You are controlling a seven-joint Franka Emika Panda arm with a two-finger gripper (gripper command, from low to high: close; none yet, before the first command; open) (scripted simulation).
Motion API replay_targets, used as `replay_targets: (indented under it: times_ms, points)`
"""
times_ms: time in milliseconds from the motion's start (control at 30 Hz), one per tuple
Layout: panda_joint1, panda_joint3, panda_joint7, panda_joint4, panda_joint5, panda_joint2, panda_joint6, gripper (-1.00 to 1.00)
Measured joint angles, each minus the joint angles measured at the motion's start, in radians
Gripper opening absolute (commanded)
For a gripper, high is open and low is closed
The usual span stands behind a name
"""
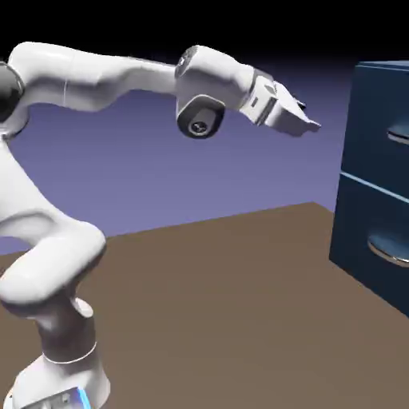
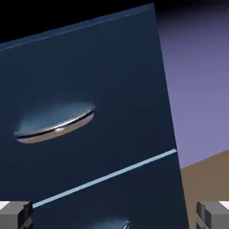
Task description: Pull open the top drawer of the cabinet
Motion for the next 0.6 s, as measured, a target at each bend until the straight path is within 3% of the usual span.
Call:
replay_targets:
  times_ms: [600]
  points:
    - [-0.652,0.584,-0.158,0.407,0.756,-0.037,-0.041,0.0]
